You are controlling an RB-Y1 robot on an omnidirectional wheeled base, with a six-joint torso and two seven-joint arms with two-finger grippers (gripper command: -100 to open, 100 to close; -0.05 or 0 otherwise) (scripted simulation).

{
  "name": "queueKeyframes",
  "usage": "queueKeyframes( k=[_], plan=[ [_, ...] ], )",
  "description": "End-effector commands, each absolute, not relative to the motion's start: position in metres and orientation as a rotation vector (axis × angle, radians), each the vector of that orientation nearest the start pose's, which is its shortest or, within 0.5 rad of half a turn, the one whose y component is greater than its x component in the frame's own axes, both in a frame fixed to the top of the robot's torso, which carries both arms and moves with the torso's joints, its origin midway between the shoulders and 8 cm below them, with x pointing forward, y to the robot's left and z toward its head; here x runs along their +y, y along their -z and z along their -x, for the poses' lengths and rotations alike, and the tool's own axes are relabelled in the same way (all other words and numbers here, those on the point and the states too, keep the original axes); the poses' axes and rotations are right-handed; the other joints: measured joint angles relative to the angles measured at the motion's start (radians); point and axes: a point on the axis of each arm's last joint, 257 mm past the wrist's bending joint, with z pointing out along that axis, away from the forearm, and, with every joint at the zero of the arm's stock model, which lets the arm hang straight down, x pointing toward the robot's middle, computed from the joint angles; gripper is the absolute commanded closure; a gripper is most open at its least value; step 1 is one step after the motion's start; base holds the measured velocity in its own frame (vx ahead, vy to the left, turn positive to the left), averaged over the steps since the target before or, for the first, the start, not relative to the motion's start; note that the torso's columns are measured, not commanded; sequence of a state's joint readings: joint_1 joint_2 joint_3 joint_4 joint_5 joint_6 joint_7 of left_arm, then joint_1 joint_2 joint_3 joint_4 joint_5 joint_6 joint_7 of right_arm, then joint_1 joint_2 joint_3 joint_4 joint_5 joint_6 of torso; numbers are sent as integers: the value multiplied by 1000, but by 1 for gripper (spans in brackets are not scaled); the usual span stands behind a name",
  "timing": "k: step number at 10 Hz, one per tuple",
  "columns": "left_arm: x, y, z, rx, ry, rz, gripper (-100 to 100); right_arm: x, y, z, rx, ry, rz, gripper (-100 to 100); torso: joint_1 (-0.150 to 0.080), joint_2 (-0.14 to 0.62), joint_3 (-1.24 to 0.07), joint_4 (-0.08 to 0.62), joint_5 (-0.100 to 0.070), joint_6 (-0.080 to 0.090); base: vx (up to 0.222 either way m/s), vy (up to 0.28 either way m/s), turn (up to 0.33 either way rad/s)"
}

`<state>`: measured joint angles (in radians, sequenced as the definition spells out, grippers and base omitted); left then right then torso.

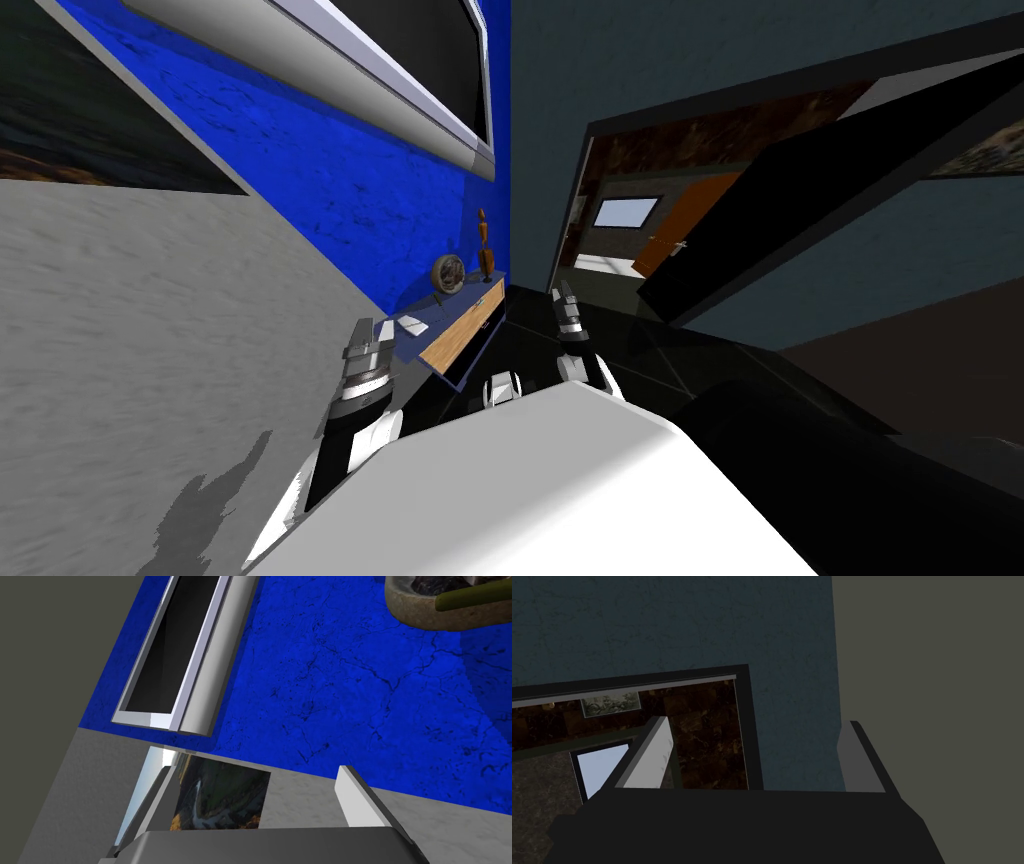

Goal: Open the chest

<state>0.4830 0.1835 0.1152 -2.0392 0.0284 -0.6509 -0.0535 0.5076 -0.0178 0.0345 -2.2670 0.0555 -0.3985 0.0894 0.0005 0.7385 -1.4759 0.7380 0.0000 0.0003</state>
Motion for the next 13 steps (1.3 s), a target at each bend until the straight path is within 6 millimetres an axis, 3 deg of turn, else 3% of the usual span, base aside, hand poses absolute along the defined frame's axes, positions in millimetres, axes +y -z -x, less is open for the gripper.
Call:
queueKeyframes(
  k=[1,13],
  plan=[
    [329,57,-359,802,1137,579,-100,-265,5,-364,767,-1187,-672,0,0,1,1,0,0,0,99,-67,81],
    [365,136,-367,840,1144,688,-100,-265,5,-364,768,-1187,-672,0,-1,-2,-1,0,0,0,130,-85,121]
  ],
)
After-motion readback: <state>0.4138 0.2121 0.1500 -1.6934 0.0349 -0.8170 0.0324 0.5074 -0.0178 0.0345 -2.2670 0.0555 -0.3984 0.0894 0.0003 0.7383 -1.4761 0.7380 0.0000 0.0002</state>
